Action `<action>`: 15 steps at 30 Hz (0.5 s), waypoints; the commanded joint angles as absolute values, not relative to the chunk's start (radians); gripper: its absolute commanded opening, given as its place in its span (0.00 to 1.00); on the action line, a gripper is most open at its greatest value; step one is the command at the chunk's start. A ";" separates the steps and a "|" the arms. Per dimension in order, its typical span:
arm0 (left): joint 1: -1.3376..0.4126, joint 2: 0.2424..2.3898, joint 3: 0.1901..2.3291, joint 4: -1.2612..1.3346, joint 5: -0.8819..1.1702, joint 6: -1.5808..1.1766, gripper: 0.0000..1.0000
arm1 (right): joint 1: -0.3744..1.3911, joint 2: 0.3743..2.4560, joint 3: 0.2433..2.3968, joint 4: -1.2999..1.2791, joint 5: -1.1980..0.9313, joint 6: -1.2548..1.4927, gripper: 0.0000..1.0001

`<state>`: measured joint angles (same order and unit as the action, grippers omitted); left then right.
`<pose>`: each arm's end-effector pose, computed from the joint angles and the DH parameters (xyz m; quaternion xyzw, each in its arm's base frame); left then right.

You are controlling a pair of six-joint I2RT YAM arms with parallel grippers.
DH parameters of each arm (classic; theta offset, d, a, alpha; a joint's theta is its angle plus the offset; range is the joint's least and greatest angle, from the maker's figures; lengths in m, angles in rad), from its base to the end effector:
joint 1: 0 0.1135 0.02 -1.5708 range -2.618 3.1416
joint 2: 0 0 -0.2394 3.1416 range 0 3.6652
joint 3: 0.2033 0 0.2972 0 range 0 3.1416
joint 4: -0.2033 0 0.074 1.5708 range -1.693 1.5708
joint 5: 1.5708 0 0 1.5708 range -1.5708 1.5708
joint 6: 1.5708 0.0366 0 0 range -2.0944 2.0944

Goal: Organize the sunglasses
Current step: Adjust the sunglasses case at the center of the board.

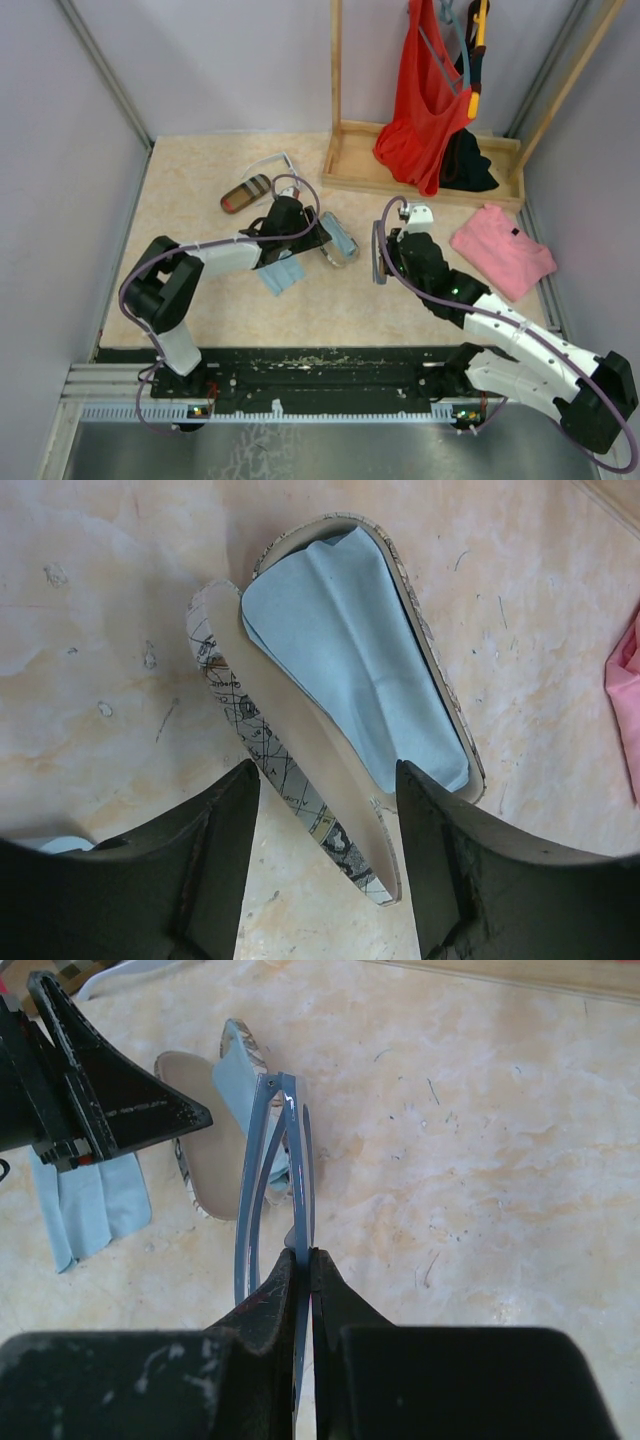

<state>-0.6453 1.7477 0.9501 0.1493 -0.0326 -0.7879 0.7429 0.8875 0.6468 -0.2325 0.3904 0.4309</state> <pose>0.3175 -0.2375 0.1160 -0.0710 0.8926 -0.2813 0.3451 0.2023 0.1669 0.2389 -0.0301 0.8425 0.1456 0.5178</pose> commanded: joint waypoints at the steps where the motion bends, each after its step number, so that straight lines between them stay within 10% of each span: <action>1: -0.641 1.771 0.984 0.154 -0.037 -0.768 0.60 | 0.737 0.859 0.647 -0.194 0.387 0.434 0.00; 15: -0.641 1.776 0.980 0.140 -0.012 -0.733 0.42 | 0.737 0.832 0.642 -0.212 0.389 0.437 0.00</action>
<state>-0.6453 1.7691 0.9592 0.1371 -0.0311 -0.7555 0.7429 0.8642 0.6334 -0.2340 0.3901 0.4313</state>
